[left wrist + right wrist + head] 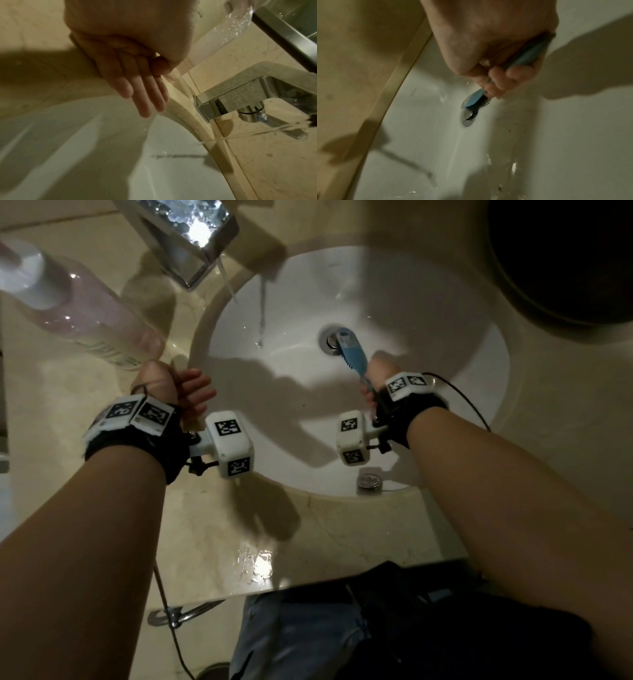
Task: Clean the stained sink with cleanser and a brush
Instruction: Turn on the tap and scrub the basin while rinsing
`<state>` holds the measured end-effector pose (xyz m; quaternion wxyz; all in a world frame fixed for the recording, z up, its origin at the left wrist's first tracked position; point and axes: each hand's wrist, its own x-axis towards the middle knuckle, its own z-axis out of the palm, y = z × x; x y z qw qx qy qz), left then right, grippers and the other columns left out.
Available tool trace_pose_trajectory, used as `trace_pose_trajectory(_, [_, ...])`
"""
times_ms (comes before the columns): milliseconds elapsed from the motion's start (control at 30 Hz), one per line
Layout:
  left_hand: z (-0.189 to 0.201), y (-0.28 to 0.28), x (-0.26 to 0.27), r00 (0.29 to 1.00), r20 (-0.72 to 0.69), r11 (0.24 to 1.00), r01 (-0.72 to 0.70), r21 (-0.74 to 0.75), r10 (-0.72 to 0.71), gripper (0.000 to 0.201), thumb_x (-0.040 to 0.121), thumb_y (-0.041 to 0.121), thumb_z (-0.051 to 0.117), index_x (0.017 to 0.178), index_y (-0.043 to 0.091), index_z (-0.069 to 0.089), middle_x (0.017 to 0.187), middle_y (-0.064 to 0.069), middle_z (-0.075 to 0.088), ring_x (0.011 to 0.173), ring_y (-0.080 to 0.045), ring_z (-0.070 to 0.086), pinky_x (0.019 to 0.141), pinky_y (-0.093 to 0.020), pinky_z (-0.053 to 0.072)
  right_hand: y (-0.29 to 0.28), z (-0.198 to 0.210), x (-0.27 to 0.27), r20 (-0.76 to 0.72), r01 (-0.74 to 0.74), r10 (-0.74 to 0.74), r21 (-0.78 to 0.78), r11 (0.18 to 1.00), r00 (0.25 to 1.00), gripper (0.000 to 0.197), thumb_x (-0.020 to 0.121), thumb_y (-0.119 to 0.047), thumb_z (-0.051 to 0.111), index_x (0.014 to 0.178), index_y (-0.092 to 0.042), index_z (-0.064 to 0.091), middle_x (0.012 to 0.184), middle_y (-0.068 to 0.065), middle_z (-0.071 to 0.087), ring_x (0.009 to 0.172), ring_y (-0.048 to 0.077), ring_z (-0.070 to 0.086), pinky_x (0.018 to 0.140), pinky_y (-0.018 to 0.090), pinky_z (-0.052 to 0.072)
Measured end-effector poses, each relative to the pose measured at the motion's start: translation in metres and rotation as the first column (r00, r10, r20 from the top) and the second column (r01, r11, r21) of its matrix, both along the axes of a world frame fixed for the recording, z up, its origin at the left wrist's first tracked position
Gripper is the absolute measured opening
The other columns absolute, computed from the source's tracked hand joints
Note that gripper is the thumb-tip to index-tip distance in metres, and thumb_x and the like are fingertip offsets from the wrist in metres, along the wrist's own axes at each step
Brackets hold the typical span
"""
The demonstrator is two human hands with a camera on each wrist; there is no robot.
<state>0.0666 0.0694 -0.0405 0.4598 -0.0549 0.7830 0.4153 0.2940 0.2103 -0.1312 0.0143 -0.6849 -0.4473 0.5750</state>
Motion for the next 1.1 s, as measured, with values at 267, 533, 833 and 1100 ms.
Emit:
trace_pose_trajectory(267, [0.002, -0.002, 0.002, 1.000, -0.004, 1.000, 0.001, 0.008, -0.001, 0.040, 0.099, 0.020, 0.019, 0.073, 0.017, 0.049, 0.071, 0.006, 0.063, 0.069, -0.010, 0.058, 0.059, -0.022, 0.038, 0.002, 0.026, 0.004, 0.242, -0.884, 0.865, -0.059, 0.464, 0.439, 0.023, 0.086, -0.020, 0.056, 0.067, -0.009, 0.066, 0.052, 0.002, 0.055, 0.045, 0.016, 0.046, 0.052, 0.024, 0.038])
trace_pose_trajectory(533, [0.001, -0.002, 0.002, 1.000, -0.002, 1.000, 0.004, 0.000, -0.004, 0.039, 0.098, 0.019, 0.018, 0.074, 0.019, 0.049, 0.046, 0.011, 0.064, 0.069, -0.008, 0.058, 0.060, -0.021, 0.040, 0.032, 0.003, 0.004, 0.570, -0.852, 0.656, 0.173, 0.494, 0.496, 0.026, 0.091, -0.016, 0.046, 0.108, -0.008, 0.065, 0.105, 0.016, 0.065, 0.090, 0.031, 0.060, 0.081, 0.032, 0.049])
trace_pose_trajectory(833, [0.000, -0.002, 0.001, 1.000, -0.004, 1.000, 0.014, 0.021, -0.014, 0.041, 0.100, 0.020, 0.017, 0.074, 0.018, 0.049, 0.067, 0.007, 0.065, 0.069, -0.009, 0.057, 0.060, -0.021, 0.040, 0.038, 0.025, 0.015, 0.433, -0.925, 0.872, -0.181, 0.333, 0.229, 0.018, 0.086, -0.021, 0.061, 0.099, -0.014, 0.070, 0.073, 0.002, 0.061, 0.055, 0.010, 0.050, 0.050, 0.020, 0.041])
trace_pose_trajectory(1100, [-0.001, 0.000, 0.001, 0.999, -0.025, 0.999, -0.039, -0.012, 0.039, 0.038, 0.097, 0.020, 0.021, 0.073, 0.018, 0.051, 0.062, 0.008, 0.066, 0.067, -0.010, 0.061, 0.059, -0.022, 0.040, 0.074, 0.012, 0.009, 0.655, -0.835, 0.632, -0.001, 0.550, 0.415, 0.030, 0.091, -0.023, 0.055, 0.111, -0.002, 0.062, 0.106, 0.016, 0.064, 0.081, 0.028, 0.055, 0.073, 0.032, 0.042])
